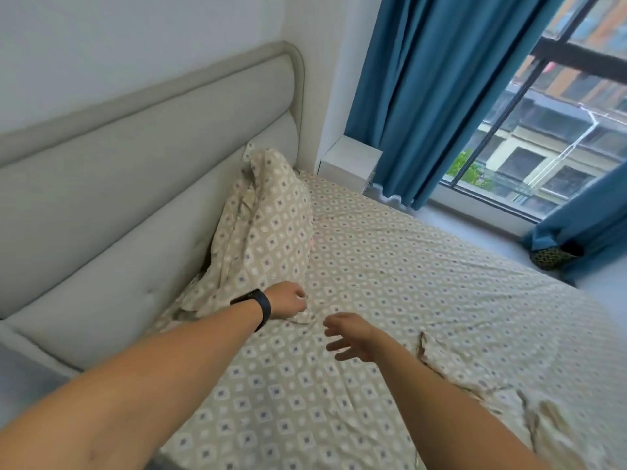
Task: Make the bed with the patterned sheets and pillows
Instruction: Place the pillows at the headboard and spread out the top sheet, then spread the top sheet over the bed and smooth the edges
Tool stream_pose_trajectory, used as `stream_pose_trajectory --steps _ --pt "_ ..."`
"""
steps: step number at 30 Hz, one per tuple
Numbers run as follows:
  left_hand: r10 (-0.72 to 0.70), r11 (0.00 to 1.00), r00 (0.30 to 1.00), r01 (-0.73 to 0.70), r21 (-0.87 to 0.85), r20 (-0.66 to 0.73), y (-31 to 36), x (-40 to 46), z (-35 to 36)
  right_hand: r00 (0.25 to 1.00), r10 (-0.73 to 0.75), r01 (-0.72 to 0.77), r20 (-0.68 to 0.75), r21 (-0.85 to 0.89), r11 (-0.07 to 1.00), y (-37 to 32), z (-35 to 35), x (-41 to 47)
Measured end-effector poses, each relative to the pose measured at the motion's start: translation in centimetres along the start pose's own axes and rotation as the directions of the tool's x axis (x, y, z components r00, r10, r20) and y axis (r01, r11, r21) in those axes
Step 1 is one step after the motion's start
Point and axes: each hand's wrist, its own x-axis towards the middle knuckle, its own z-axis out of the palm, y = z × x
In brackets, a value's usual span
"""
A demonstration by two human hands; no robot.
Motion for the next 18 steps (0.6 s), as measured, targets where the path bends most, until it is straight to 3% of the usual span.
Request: stream_pose_trajectory --steps 8,18 --pt "0.188 0.98 0.976 -0.18 -0.08 0.113 9.8 -1.4 10.2 0.952 -0.113 0.167 -0.285 0.171 0.971 8.4 -6.4 -7.4" --pt "0.209 0.961 0.966 -0.173 -0.218 0.153 18.7 -5.5 25.9 0.928 -0.115 0.199 -0.354 0.21 0.957 24.8 -12.8 -14.9"
